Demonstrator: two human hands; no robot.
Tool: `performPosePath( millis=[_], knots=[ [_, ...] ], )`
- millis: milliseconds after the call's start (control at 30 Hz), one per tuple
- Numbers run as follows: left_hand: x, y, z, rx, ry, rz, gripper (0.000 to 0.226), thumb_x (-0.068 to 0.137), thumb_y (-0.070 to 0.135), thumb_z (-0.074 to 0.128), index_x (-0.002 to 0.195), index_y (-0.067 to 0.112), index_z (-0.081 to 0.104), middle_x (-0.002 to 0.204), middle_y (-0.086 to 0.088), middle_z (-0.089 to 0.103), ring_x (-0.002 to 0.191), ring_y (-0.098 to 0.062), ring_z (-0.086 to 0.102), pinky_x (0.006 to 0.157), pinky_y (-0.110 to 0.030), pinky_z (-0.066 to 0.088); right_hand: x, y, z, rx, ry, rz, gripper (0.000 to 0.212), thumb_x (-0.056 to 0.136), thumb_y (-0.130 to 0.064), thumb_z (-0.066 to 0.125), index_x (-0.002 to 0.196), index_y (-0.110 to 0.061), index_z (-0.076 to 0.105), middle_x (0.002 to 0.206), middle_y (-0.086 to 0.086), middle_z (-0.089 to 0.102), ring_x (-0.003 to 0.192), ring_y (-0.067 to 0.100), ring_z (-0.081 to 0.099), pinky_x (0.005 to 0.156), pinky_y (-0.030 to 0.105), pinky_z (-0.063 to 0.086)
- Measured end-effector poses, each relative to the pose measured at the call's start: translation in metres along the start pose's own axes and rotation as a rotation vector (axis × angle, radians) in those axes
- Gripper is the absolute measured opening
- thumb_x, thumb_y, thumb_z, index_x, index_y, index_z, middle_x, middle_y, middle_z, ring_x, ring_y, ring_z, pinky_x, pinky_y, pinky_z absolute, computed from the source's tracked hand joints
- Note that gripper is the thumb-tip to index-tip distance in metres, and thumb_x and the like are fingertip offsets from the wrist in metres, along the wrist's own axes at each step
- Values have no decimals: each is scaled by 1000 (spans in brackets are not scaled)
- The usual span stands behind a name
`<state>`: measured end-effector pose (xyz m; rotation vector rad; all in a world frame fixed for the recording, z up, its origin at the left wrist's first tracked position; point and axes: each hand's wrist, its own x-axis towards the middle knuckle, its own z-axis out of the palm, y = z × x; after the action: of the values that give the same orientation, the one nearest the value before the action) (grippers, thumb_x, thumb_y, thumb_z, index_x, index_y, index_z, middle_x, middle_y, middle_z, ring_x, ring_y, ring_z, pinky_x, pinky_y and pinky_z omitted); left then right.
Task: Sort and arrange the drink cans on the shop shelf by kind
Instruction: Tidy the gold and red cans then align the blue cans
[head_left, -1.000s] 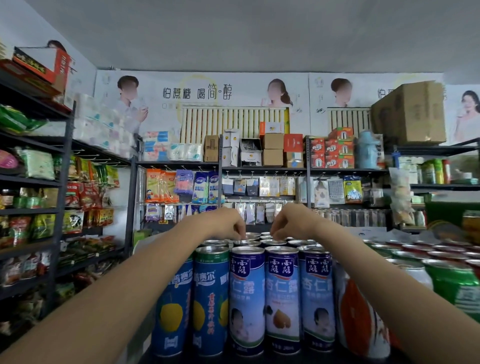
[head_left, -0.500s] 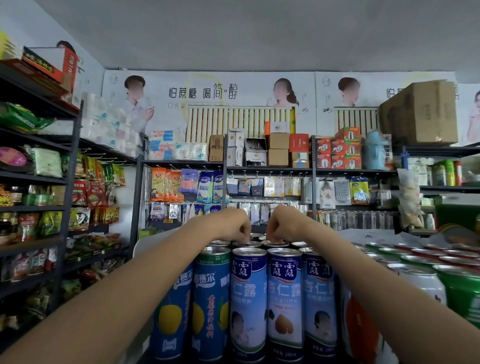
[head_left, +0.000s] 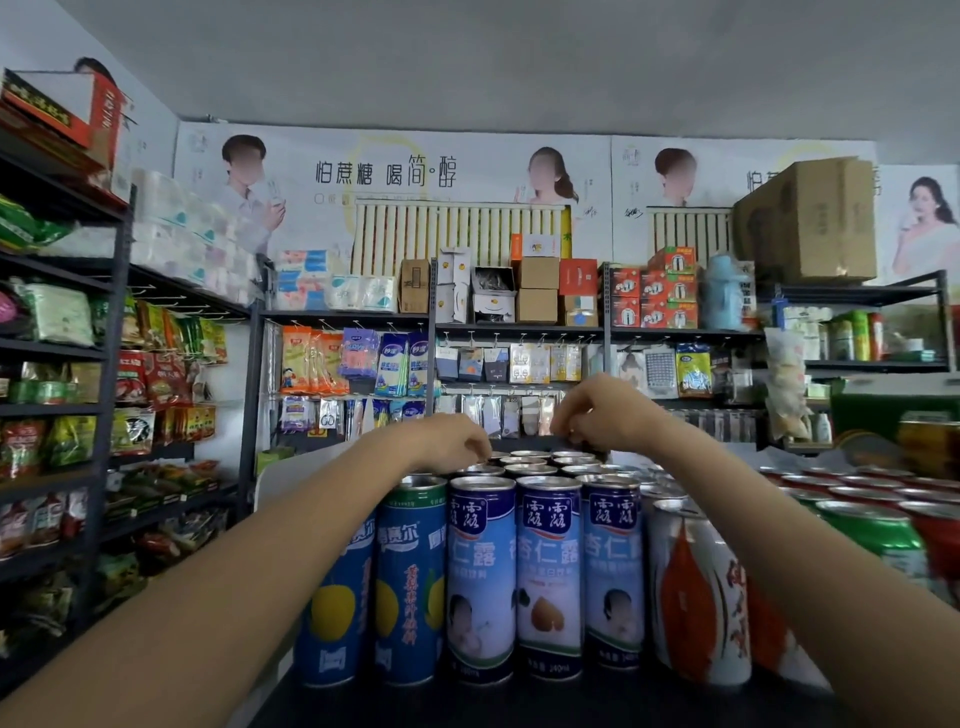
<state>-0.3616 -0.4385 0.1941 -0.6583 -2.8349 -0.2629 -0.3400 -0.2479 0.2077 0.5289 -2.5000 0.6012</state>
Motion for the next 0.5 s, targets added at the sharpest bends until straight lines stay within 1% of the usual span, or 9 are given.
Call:
performPosePath(
  millis=[67,133,200,267,300,333,433,500],
  knots=[
    [1,3,2,22,-26,1,40,93,-4,37,126,10,54,133,-4,53,120,-18,50,104,-31,39,-13,6,-10,-18,-43,-18,20,89,-1,53,92,-6,71,86,-2,65,81,12,61,71,18,48],
    [1,7,1,31,-40,14,45,90,-10,34,124,10,56,132,-4,54,120,-17,51,103,-30,40,-23,12,-12,-47,-124,-29,15,89,-8,57,95,-8,71,89,-3,66,83,11,62,77,21,48],
    [-1,10,-1,36,-51,12,51,87,-14,33,125,10,56,133,-4,53,121,-17,50,101,-29,40,-30,17,-9,-60,-172,-26,13,89,-12,58,95,-9,70,90,-3,66,88,12,62,82,22,49],
    [-4,12,-2,15,-54,-5,54,86,-15,32,129,11,51,133,-4,53,122,-17,49,98,-28,41,-34,18,-6,-74,-179,-24,15,90,-14,58,98,-9,69,92,-3,64,87,10,59,76,15,46],
    [-5,12,-2,-8,-49,-14,53,88,-14,32,131,12,49,132,-4,53,121,-17,49,96,-28,42,-36,18,-5,-75,-174,-26,16,90,-14,57,99,-8,69,94,-2,64,86,9,58,72,12,44],
    [-6,13,-2,-36,-36,-20,51,90,-11,33,131,14,48,131,-3,54,120,-17,50,93,-29,43,-39,18,-4,-74,-166,-29,16,90,-13,57,101,-8,68,97,-1,65,88,9,58,71,10,42],
    [-15,17,-5,-83,45,17,36,96,3,39,127,16,53,131,-1,54,118,-16,51,96,-28,41,-47,16,0,-60,-98,-31,18,91,-14,55,105,-10,67,105,1,66,92,10,58,80,16,44],
    [-25,25,-5,-74,85,67,31,98,13,40,125,16,56,132,0,54,118,-14,50,98,-27,38,-55,12,4,-51,-27,-50,19,93,-17,53,105,-12,66,100,-1,65,84,7,56,74,13,42]
  ],
)
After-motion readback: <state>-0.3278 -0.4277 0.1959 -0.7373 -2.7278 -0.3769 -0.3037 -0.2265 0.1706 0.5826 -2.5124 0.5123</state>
